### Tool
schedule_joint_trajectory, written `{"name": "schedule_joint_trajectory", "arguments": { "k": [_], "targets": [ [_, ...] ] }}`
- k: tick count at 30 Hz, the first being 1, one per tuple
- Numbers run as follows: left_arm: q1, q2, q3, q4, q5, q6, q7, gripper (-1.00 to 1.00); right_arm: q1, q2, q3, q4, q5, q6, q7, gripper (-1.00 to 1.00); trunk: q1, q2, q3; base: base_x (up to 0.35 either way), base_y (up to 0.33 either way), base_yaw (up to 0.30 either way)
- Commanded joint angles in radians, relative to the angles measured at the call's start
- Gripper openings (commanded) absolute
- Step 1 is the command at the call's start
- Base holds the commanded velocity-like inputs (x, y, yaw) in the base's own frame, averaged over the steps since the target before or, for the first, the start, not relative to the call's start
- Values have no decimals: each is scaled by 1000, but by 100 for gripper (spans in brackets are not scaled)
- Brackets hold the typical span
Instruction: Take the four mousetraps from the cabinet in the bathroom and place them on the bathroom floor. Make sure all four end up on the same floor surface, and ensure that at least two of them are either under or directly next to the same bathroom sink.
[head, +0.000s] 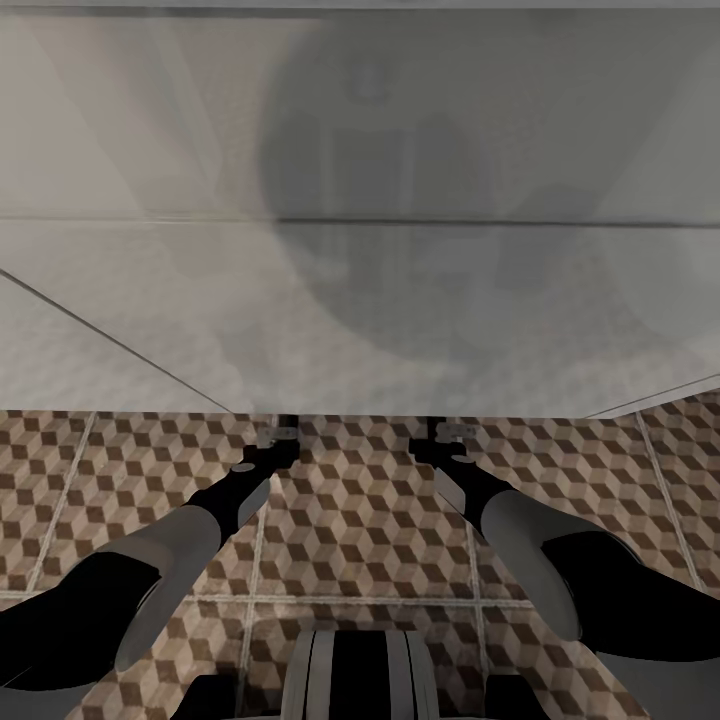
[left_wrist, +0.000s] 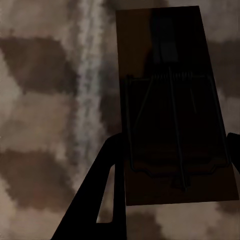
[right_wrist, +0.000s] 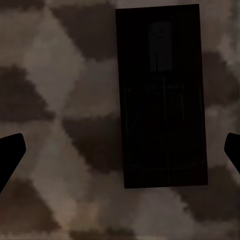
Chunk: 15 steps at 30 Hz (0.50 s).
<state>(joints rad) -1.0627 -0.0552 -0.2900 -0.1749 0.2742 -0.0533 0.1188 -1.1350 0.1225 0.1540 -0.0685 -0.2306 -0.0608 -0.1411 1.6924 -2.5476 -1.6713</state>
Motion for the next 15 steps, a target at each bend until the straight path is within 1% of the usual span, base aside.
{"name": "schedule_joint_trajectory", "arguments": {
  "k": [1,15],
  "targets": [
    [0,0,-9,1,8,-3,7,100,0,0,9,1,-10,-4,-3,100,0,0,0,0,0,0],
    [-1,0,-8,2,8,-3,7,100,0,-3,9,1,-10,-4,-3,100,0,0,0,0,0,0]
  ]
}}
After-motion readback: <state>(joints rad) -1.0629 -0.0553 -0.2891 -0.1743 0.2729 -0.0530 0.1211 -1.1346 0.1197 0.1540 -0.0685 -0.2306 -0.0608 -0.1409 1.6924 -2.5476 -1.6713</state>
